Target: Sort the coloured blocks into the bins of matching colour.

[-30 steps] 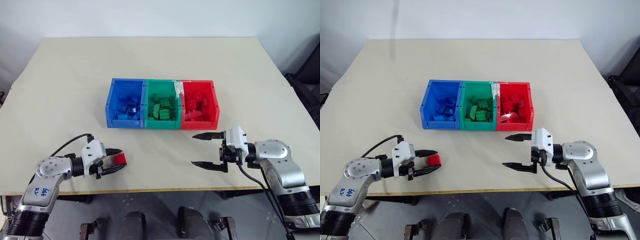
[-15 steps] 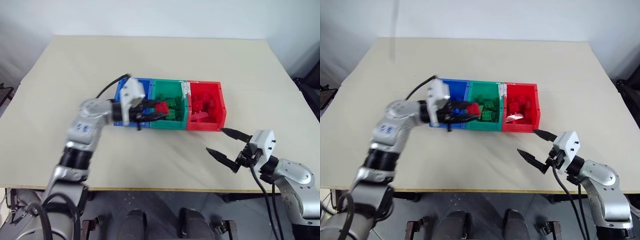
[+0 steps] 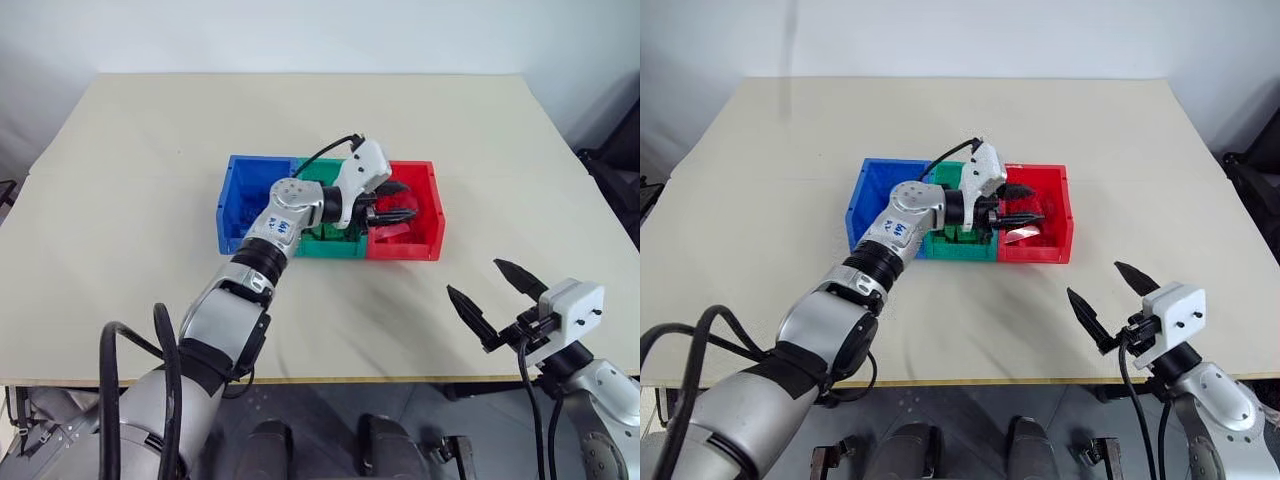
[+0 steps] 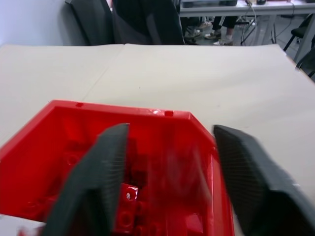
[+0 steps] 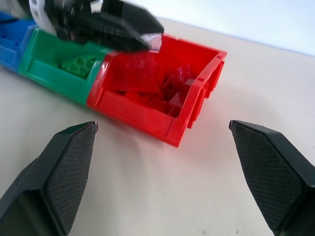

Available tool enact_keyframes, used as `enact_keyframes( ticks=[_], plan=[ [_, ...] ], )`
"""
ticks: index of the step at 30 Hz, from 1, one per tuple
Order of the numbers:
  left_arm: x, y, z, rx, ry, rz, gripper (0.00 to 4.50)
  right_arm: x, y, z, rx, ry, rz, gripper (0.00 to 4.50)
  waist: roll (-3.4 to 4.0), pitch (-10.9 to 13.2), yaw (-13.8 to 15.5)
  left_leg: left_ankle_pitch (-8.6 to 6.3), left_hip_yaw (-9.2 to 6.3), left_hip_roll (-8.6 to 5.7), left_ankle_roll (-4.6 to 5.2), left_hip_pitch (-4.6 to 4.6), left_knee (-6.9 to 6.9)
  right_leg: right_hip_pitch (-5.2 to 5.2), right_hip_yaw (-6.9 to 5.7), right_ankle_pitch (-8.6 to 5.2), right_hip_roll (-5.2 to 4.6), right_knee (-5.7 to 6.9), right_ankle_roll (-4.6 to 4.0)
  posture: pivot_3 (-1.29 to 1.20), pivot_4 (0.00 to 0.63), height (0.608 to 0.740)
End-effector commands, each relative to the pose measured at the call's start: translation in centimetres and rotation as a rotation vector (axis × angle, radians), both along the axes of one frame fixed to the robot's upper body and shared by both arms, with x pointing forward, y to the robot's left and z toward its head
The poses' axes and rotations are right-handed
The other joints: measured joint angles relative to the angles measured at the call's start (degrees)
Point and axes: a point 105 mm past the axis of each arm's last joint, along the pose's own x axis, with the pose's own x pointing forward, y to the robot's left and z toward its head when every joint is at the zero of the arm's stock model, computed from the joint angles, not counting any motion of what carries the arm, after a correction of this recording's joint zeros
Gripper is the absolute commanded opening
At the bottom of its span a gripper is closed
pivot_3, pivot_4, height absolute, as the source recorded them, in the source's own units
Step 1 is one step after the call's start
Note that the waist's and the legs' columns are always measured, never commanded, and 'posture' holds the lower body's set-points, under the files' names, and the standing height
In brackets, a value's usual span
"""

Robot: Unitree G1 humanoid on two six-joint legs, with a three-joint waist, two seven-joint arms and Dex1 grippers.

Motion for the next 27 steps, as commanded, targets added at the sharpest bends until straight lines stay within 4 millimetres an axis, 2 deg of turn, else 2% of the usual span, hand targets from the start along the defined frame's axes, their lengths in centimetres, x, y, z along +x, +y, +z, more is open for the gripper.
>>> enact_keyframes(
  ticks=[1, 2, 3, 7, 10, 13, 14, 15, 18, 20, 22, 27],
  plan=[
    [0.0, 0.4, 2.1, -0.032, -0.106, -0.011, 4.01, 0.0, 1.0, 0.8, -0.002, -0.044, 0.033, 4.50, 0.00, 0.0, 0.0, 0.00, 0.00, 0.00, 0.00, -0.01, 0.00, -0.01, 0.00, 0.00, 0.00, 0.00, 0.00, 0.00, 0.150, 0.740],
    [-0.1, 1.1, 2.3, -0.034, -0.124, -0.020, 4.33, 0.2, 1.3, 0.9, -0.008, -0.045, 0.059, 4.50, 0.00, 0.0, 0.0, 0.00, 0.00, 0.00, 0.00, -0.02, 0.00, -0.02, 0.00, 0.00, 0.00, 0.00, 0.00, 0.00, 0.150, 0.740],
    [-0.3, 2.1, 2.5, -0.041, -0.140, -0.033, 4.44, 0.5, 1.7, 0.9, -0.019, -0.045, 0.093, 4.50, 0.00, 0.0, -0.2, 0.00, 0.00, 0.00, 0.00, -0.01, 0.00, -0.02, 0.00, 0.00, 0.00, 0.00, 0.00, 0.00, 0.150, 0.740],
    [-1.5, 6.2, 3.2, -0.052, -0.202, -0.059, 4.44, 1.0, 2.8, 0.8, -0.059, -0.032, 0.217, 4.50, 0.03, 0.0, -0.5, 0.01, 0.03, 0.04, -0.01, 0.06, -0.04, -0.04, 0.04, 0.00, 0.02, 0.04, -0.01, 0.00, 0.150, 0.740],
    [-3.1, 11.6, 2.5, -0.005, -0.223, -0.005, 4.44, 2.1, 3.3, 0.6, -0.102, -0.014, 0.314, 4.50, 0.04, 0.0, -1.4, 0.01, 0.04, 0.06, -0.02, 0.07, -0.04, -0.04, 0.07, -0.01, 0.01, 0.05, -0.01, 0.00, 0.150, 0.740],
    [-4.7, 16.9, 1.8, 0.028, -0.195, 0.120, 4.44, 3.5, 3.2, 0.5, -0.124, 0.005, 0.361, 4.50, 0.05, 0.0, -1.6, 0.01, -0.04, 0.06, -0.02, 0.06, -0.03, -0.04, 0.04, -0.01, 0.01, 0.08, -0.02, 0.00, 0.150, 0.740],
    [-5.2, 18.2, 1.8, 0.030, -0.184, 0.155, 4.44, 3.9, 3.2, 0.4, -0.127, 0.013, 0.371, 4.50, 0.05, 0.0, -1.6, 0.01, -0.04, 0.07, -0.02, 0.06, -0.02, -0.04, 0.03, -0.01, 0.01, 0.08, -0.02, 0.00, 0.150, 0.740],
    [-6.1, 20.3, 1.4, 0.057, -0.184, 0.211, 4.44, 4.4, 3.0, 0.2, -0.133, 0.032, 0.379, 4.50, 0.05, 0.0, -1.7, 0.01, -0.06, 0.08, -0.02, 0.05, -0.02, -0.03, 0.03, -0.01, 0.01, 0.07, -0.02, 0.00, 0.150, 0.740],
    [-9.1, 24.5, 0.4, 0.090, -0.165, 0.319, 4.44, 5.6, 2.9, 0.0, -0.144, 0.073, 0.411, 4.50, 0.06, 0.0, -1.5, 0.00, -0.07, 0.10, -0.02, 0.05, -0.02, -0.03, 0.01, -0.01, -0.01, 0.06, -0.03, 0.00, 0.150, 0.740],
    [-11.0, 25.3, 0.3, 0.059, -0.134, 0.334, 4.44, 6.4, 2.7, -0.5, -0.154, 0.135, 0.404, 4.50, 0.06, 0.0, -1.4, -0.03, -0.06, 0.09, 0.00, 0.05, -0.03, -0.03, 0.00, -0.02, -0.06, 0.06, -0.04, 0.00, 0.150, 0.740],
    [-12.9, 25.5, -0.8, 0.056, -0.086, 0.330, 4.44, 7.1, 2.3, -1.3, -0.182, 0.234, 0.367, 4.50, 0.06, 0.0, -0.7, -0.04, -0.14, 0.05, 0.03, 0.04, -0.01, 0.01, -0.05, -0.01, -0.14, 0.08, -0.04, 0.00, 0.150, 0.740],
    [-14.5, 24.7, -1.6, 0.005, -0.053, 0.344, 4.44, 7.3, 1.7, -1.3, -0.179, 0.328, 0.324, 4.50, 0.06, 0.0, 0.0, -0.04, -0.14, 0.06, 0.03, 0.04, 0.03, 0.02, -0.06, 0.02, -0.12, 0.10, -0.09, 0.00, 0.150, 0.740]
  ],
)
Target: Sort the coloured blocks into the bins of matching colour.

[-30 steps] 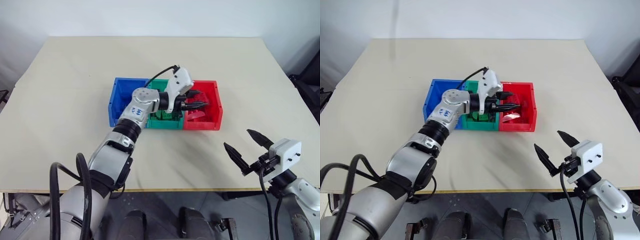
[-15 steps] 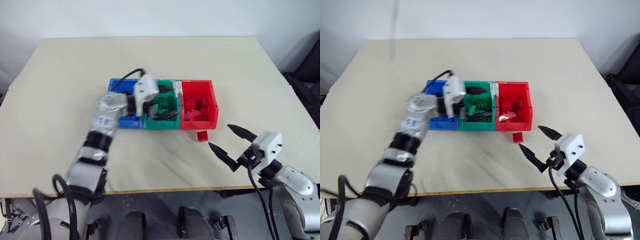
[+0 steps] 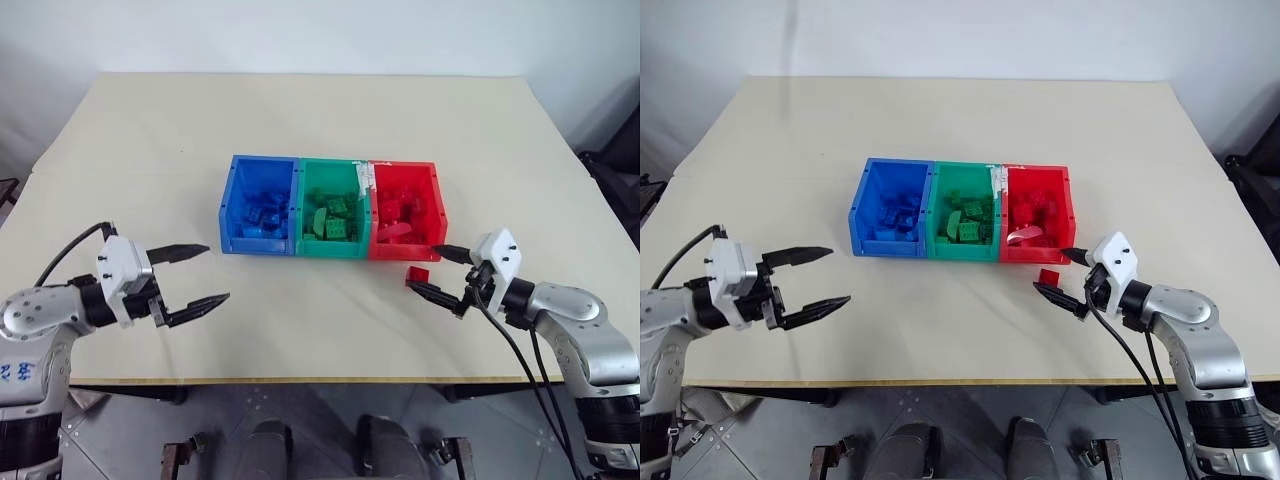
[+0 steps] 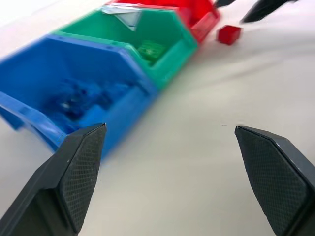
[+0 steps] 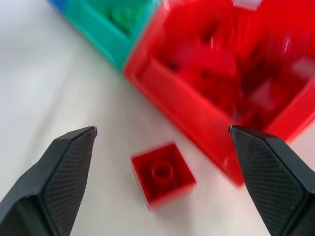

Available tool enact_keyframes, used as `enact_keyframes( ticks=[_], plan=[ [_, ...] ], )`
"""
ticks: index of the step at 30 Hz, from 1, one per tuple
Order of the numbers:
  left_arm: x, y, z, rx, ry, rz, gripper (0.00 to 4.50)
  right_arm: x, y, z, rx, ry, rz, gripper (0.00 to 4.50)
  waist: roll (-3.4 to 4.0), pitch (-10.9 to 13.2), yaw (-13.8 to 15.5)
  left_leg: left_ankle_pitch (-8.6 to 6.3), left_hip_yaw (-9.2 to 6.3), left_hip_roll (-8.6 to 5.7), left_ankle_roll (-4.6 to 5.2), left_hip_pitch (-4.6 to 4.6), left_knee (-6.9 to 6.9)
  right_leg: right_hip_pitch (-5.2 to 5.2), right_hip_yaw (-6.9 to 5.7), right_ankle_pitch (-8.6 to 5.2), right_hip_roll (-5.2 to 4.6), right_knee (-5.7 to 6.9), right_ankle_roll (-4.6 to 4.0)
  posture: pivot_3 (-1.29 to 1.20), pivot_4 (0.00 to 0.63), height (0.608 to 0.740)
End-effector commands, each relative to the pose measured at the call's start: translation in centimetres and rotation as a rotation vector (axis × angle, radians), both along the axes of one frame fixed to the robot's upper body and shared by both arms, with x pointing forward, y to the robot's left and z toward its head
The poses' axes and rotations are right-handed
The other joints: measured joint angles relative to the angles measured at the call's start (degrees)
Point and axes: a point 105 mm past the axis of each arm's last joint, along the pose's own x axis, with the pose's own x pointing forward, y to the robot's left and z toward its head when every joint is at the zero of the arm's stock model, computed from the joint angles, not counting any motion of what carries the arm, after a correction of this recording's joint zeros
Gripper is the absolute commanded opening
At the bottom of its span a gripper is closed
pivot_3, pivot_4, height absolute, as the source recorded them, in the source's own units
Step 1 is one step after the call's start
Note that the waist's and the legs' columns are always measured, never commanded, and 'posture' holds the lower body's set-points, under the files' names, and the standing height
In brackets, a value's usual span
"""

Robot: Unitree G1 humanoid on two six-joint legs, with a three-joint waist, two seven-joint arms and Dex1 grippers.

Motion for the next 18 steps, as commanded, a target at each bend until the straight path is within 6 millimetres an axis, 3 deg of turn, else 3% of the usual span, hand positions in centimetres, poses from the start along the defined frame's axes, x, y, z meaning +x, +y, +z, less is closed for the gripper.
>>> enact_keyframes(
  ticks=[1, 5, 9, 15, 18],
  plan=[
    [-0.8, -1.6, 1.3, -0.057, -0.062, -0.030, 4.44, -0.5, -0.6, 0.8, -0.004, 0.032, -0.030, 4.50, 0.00, 0.0, 0.0, 0.01, 0.00, 0.00, -0.01, 0.00, 0.00, 0.00, 0.00, 0.00, 0.01, 0.00, 0.00, 0.00, 0.150, 0.740],
    [-0.8, -3.5, 0.9, -0.104, -0.045, -0.085, 4.44, -1.9, -0.8, 0.3, 0.018, 0.078, -0.040, 4.50, 0.00, 0.0, -0.1, 0.00, 0.02, 0.00, 0.00, 0.00, -0.01, 0.00, 0.01, 0.01, 0.01, 0.00, -0.01, 0.00, 0.150, 0.740],
    [-0.3, -4.8, 0.8, -0.113, -0.033, -0.143, 4.44, -2.5, -1.0, -1.4, 0.011, 0.128, -0.079, 4.50, 0.00, 0.0, -0.3, 0.00, 0.06, 0.01, 0.00, 0.01, -0.01, -0.01, 0.02, 0.01, 0.06, 0.00, -0.01, 0.00, 0.150, 0.740],
    [0.4, -5.8, 0.9, -0.105, -0.030, -0.200, 4.44, -1.5, -1.6, -2.7, 0.011, 0.116, -0.217, 4.50, 0.00, 0.0, -0.4, 0.00, 0.11, 0.02, 0.00, 0.03, -0.01, -0.04, 0.06, 0.01, 0.09, 0.01, -0.01, 0.00, 0.150, 0.740],
    [0.5, -6.1, 1.0, -0.105, -0.032, -0.217, 4.44, -1.6, -0.9, -3.5, 0.038, 0.130, -0.237, 4.50, 0.00, 0.0, -0.4, 0.00, 0.11, 0.01, 0.00, 0.02, -0.02, -0.04, 0.06, 0.01, 0.09, 0.00, -0.01, 0.00, 0.150, 0.740]
  ],
)
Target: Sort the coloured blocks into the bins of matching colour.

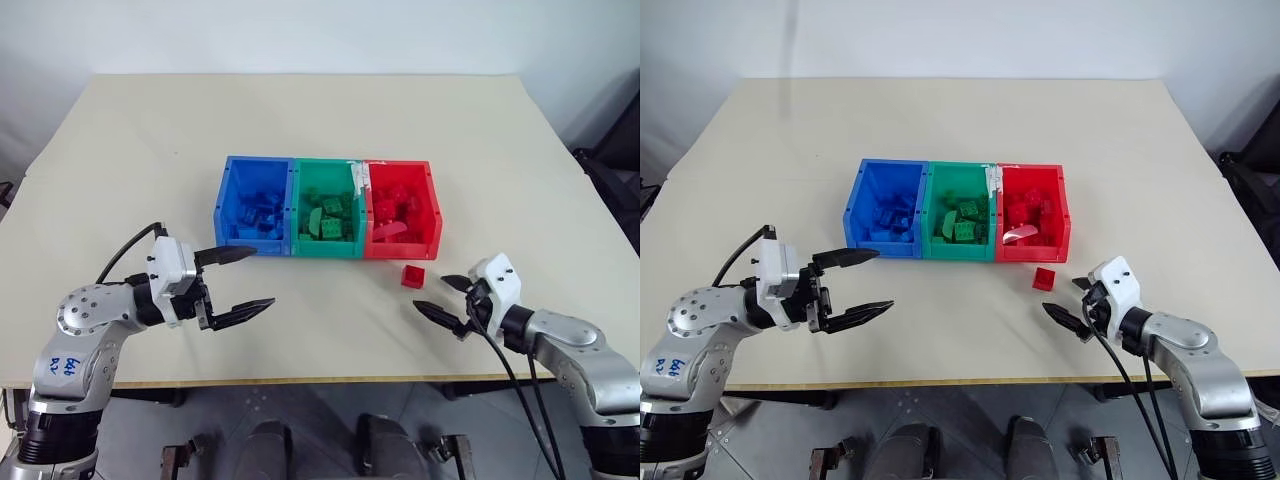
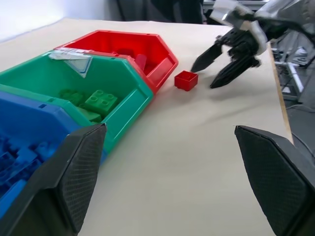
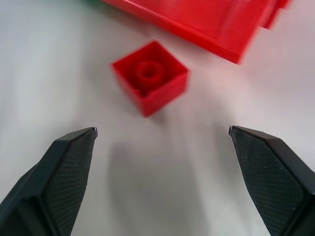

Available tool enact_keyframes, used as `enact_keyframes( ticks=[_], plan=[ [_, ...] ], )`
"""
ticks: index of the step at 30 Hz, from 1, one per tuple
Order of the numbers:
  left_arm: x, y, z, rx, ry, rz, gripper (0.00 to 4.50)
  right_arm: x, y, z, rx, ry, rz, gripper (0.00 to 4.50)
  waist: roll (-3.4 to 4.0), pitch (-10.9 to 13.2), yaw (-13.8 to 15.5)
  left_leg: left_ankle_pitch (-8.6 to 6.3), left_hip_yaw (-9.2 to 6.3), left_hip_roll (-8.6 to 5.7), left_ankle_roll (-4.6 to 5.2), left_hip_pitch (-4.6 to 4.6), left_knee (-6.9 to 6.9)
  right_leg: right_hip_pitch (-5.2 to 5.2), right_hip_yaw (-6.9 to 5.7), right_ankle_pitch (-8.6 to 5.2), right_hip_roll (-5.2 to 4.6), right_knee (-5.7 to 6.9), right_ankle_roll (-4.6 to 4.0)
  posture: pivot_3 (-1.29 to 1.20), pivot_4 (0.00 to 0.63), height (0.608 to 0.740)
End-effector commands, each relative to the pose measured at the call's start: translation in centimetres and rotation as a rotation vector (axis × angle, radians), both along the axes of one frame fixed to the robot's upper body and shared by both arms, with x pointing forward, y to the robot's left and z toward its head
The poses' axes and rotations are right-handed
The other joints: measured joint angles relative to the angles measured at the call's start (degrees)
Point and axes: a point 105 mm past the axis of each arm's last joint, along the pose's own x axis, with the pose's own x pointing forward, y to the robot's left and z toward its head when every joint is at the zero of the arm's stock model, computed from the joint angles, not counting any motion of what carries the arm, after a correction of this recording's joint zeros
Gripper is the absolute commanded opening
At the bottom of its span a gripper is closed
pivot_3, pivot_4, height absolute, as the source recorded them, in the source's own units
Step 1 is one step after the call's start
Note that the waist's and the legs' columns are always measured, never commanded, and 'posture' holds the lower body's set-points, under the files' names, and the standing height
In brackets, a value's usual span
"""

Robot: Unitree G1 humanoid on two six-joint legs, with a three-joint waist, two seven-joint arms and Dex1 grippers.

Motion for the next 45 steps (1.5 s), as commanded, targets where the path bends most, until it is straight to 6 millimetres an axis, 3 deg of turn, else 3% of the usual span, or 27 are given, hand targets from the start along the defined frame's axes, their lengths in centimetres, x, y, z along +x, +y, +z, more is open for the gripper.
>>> enact_keyframes(
  ticks=[1, 8, 13, 16, 22, 28, 31, 39, 43, 45],
  plan=[
    [-0.1, -0.4, 0.6, -0.012, -0.025, -0.030, 4.44, 0.0, 0.8, -0.4, 0.037, -0.007, -0.047, 4.50, -0.01, 0.0, 0.0, 0.00, 0.00, 0.00, 0.00, 0.00, 0.00, 0.00, 0.00, 0.00, 0.00, 0.00, 0.00, 0.00, 0.150, 0.740],
    [0.0, -0.4, 0.7, -0.010, -0.027, -0.037, 4.44, -0.2, 3.6, -1.8, 0.095, 0.019, -0.115, 4.50, -0.06, 0.0, -0.7, 0.00, -0.03, 0.04, -0.01, 0.02, -0.01, 0.01, 0.00, -0.01, 0.04, 0.02, -0.01, 0.00, 0.150, 0.740],
    [0.0, -0.6, 0.7, -0.013, -0.025, -0.038, 4.44, 0.8, 5.7, -1.8, 0.084, -0.028, -0.202, 4.50, -0.17, -0.1, -1.5, 0.01, -0.03, 0.06, -0.01, 0.04, -0.03, 0.00, 0.01, -0.01, 0.06, 0.04, -0.03, 0.00, 0.150, 0.740],
    [0.0, -0.9, 0.5, -0.015, -0.023, -0.043, 4.50, 1.3, 6.8, -1.6, 0.084, -0.049, -0.217, 3.95, -0.18, -0.1, -1.5, 0.02, -0.02, 0.08, -0.03, 0.08, -0.04, 0.00, 0.03, -0.02, 0.08, 0.08, -0.05, 0.00, 0.150, 0.740],
    [0.1, -1.1, 0.5, -0.014, -0.027, -0.048, 4.50, 1.2, 7.2, -1.4, 0.063, -0.047, -0.207, 1.90, -0.18, -0.1, -1.4, 0.01, -0.03, 0.06, -0.03, 0.07, -0.05, -0.01, 0.04, -0.03, 0.07, 0.08, -0.06, 0.00, 0.150, 0.740],
    [0.0, -0.9, 0.4, -0.018, -0.030, -0.041, 4.50, -0.1, 7.1, 0.1, 0.056, -0.042, -0.008, 1.80, -0.18, -0.1, -1.2, 0.00, -0.02, 0.04, -0.01, 0.06, -0.07, 0.00, 0.04, -0.03, 0.05, 0.06, -0.06, 0.00, 0.150, 0.740],
    [-0.1, -0.8, 0.5, -0.029, -0.034, -0.040, 4.50, -0.6, 8.3, 3.5, 0.134, -0.100, 0.169, 1.80, -0.18, -0.1, -1.2, -0.01, -0.03, 0.04, 0.02, 0.05, -0.07, -0.01, 0.04, -0.03, 0.04, 0.03, -0.06, 0.00, 0.150, 0.740],
    [-0.6, -0.8, 0.5, -0.043, -0.040, -0.037, 4.50, 6.8, 7.1, 11.1, 0.130, -0.395, 0.017, 1.80, -0.16, -0.1, -1.5, 0.01, 0.00, 0.07, -0.02, 0.02, -0.10, -0.11, 0.06, -0.03, 0.07, 0.06, -0.07, 0.00, 0.150, 0.740],
    [-0.6, -0.6, 0.4, -0.044, -0.045, -0.012, 4.50, 10.2, 6.5, 11.3, 0.056, -0.421, -0.071, 1.80, -0.16, -0.1, -1.3, 0.00, 0.01, 0.01, -0.02, -0.01, -0.09, -0.13, 0.06, -0.03, 0.00, 0.05, -0.07, 0.00, 0.150, 0.740],
    [-0.7, -0.2, 0.4, -0.042, -0.048, 0.008, 4.50, 11.2, 6.7, 11.6, 0.060, -0.438, -0.077, 2.53, -0.16, -0.1, -1.5, 0.00, 0.01, 0.01, -0.01, -0.02, -0.10, -0.14, 0.05, -0.03, -0.01, 0.05, -0.07, 0.00, 0.150, 0.740]
  ],
)
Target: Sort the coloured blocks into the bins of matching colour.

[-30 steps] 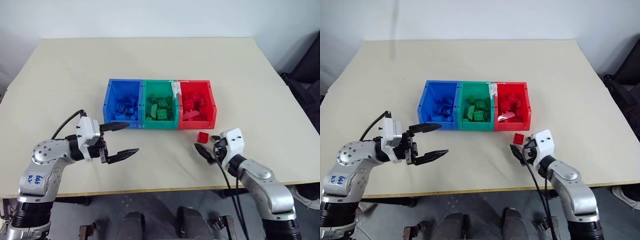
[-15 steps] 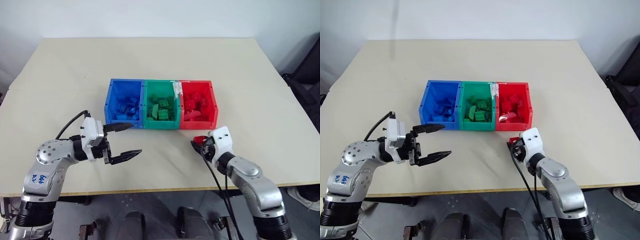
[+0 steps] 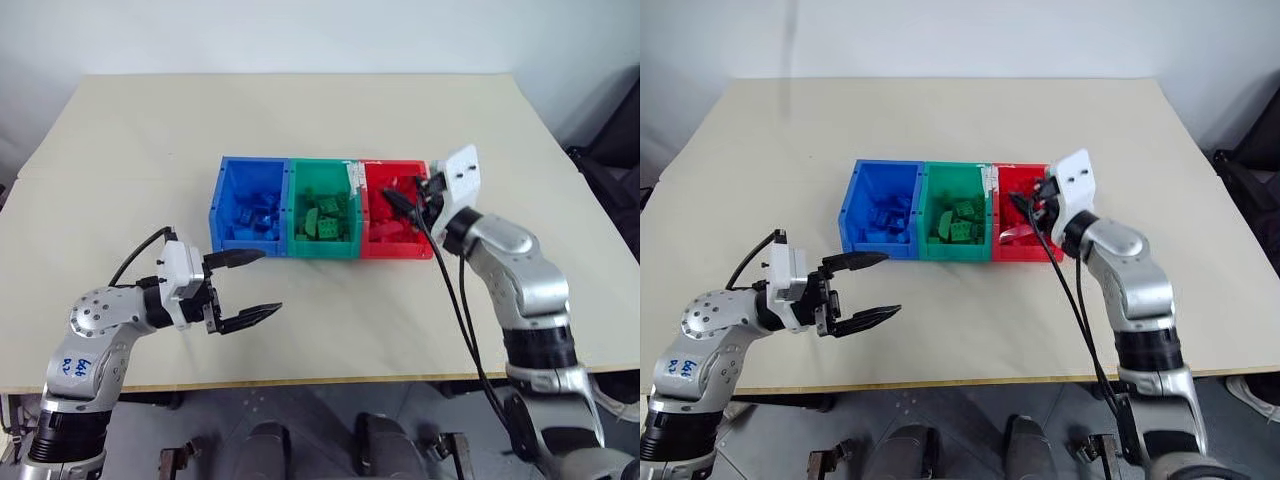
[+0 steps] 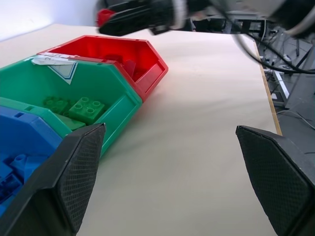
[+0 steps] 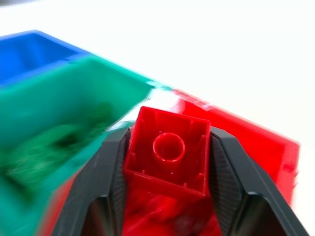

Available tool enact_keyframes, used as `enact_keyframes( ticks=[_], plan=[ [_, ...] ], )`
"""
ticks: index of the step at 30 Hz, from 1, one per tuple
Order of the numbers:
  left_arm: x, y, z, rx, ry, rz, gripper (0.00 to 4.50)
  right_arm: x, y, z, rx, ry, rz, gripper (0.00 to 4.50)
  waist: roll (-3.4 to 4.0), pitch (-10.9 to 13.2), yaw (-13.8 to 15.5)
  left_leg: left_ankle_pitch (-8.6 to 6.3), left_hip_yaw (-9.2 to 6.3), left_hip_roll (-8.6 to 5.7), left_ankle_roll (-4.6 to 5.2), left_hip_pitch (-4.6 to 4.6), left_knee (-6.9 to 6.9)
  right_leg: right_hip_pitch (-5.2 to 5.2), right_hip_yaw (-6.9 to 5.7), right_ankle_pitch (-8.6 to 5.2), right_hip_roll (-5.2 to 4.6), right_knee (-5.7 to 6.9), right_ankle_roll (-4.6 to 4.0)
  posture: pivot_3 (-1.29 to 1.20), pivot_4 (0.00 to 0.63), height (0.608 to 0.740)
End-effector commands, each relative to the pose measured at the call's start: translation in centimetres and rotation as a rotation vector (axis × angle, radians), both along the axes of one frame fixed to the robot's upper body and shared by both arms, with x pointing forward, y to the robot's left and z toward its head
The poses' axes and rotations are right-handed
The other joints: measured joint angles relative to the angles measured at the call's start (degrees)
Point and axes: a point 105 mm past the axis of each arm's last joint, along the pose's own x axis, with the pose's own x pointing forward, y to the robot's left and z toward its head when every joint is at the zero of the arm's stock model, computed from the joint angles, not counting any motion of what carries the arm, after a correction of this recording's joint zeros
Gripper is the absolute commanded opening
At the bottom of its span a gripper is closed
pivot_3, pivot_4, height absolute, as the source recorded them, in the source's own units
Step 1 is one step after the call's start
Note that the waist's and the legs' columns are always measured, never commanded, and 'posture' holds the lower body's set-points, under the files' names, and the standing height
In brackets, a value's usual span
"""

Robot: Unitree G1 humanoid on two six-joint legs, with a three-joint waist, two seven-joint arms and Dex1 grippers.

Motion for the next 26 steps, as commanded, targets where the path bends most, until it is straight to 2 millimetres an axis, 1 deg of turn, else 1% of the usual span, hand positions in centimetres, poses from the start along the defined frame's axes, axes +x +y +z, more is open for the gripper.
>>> enact_keyframes(
  ticks=[1, 2, 6, 9, 10, 11, 14, 16, 19, 22, 26],
  plan=[
    [-0.5, 0.2, 1.1, -0.011, -0.056, 0.014, 4.50, 1.2, -0.1, 0.7, 0.002, -0.051, -0.021, 2.75, 0.00, 0.0, -0.1, 0.00, 0.02, 0.01, 0.00, -0.01, 0.00, -0.01, 0.00, 0.00, 0.00, -0.01, 0.00, 0.00, 0.150, 0.740],
    [-0.5, 0.4, 1.1, -0.007, -0.056, 0.020, 4.50, 1.3, 0.0, 0.9, -0.003, -0.061, -0.012, 3.13, 0.00, 0.0, -0.1, 0.00, 0.03, 0.01, 0.00, -0.02, -0.02, -0.04, 0.00, 0.00, 0.00, -0.01, 0.00, 0.00, 0.150, 0.740],
    [-0.7, 1.5, 0.9, 0.008, -0.057, 0.064, 4.50, -0.4, 0.2, 1.5, -0.018, -0.118, 0.128, 4.46, 0.01, 0.0, -0.4, 0.00, 0.06, 0.03, 0.00, -0.04, -0.02, -0.07, -0.01, 0.00, 0.00, -0.02, 0.00, 0.00, 0.150, 0.740],
    [-1.1, 4.0, -0.1, 0.057, -0.024, 0.134, 4.50, -5.0, 0.2, 1.5, 0.107, -0.082, 0.446, 4.46, 0.01, 0.0, -0.1, -0.01, 0.04, 0.07, 0.01, -0.05, -0.04, -0.05, -0.06, 0.00, 0.02, -0.06, 0.00, 0.00, 0.150, 0.740],
    [-1.2, 4.4, -0.3, 0.067, -0.018, 0.148, 4.50, -6.0, 0.1, 1.5, 0.123, -0.075, 0.504, 4.46, 0.01, 0.0, 0.0, -0.03, 0.03, 0.08, 0.01, -0.05, -0.06, -0.04, -0.09, 0.00, 0.03, -0.09, 0.00, 0.00, 0.150, 0.740],
    [-1.3, 5.0, -0.4, 0.079, -0.017, 0.165, 4.50, -6.7, -0.5, 0.7, 0.086, -0.054, 0.534, 4.46, 0.02, 0.0, 0.1, -0.05, 0.03, 0.09, 0.04, -0.05, -0.07, -0.03, -0.10, 0.00, 0.02, -0.12, 0.00, 0.00, 0.150, 0.740],
    [-1.7, 7.0, -0.7, 0.084, -0.013, 0.246, 4.50, -9.4, -2.6, -3.8, -0.149, 0.009, 0.649, 4.46, 0.02, 0.0, 0.3, -0.09, 0.05, 0.02, 0.11, -0.02, -0.06, 0.08, -0.11, 0.01, -0.05, -0.17, 0.02, 0.00, 0.150, 0.740],
    [-1.8, 7.6, -0.8, 0.081, -0.022, 0.274, 4.50, -10.7, -3.5, -5.2, -0.224, 0.006, 0.714, 4.46, 0.02, 0.0, 0.3, -0.12, 0.04, 0.02, 0.14, -0.01, -0.04, 0.14, -0.14, 0.01, -0.05, -0.28, 0.03, 0.00, 0.150, 0.740],
    [-1.2, 8.8, -0.8, 0.092, -0.072, 0.375, 4.50, -11.0, -5.5, -6.6, -0.241, 0.025, 0.680, 4.46, 0.02, 0.0, 0.0, -0.11, 0.10, 0.05, 0.12, 0.03, -0.04, 0.14, -0.14, 0.03, -0.02, -0.27, 0.06, 0.00, 0.150, 0.740],
    [-1.0, 8.9, -1.0, 0.080, -0.087, 0.416, 4.50, -11.0, -6.1, -6.9, -0.225, 0.025, 0.645, 4.46, 0.02, 0.0, -0.1, -0.09, 0.17, 0.10, 0.08, 0.09, -0.04, 0.13, -0.12, 0.03, -0.01, -0.23, 0.06, 0.00, 0.150, 0.740],
    [-1.1, 8.5, -1.7, 0.088, -0.074, 0.422, 4.50, -10.9, -6.3, -6.9, -0.207, 0.002, 0.610, 4.46, 0.02, 0.0, 0.0, -0.09, 0.17, 0.11, 0.04, 0.09, -0.04, 0.12, -0.13, 0.03, -0.03, -0.22, 0.05, 0.00, 0.150, 0.740]
  ],
)
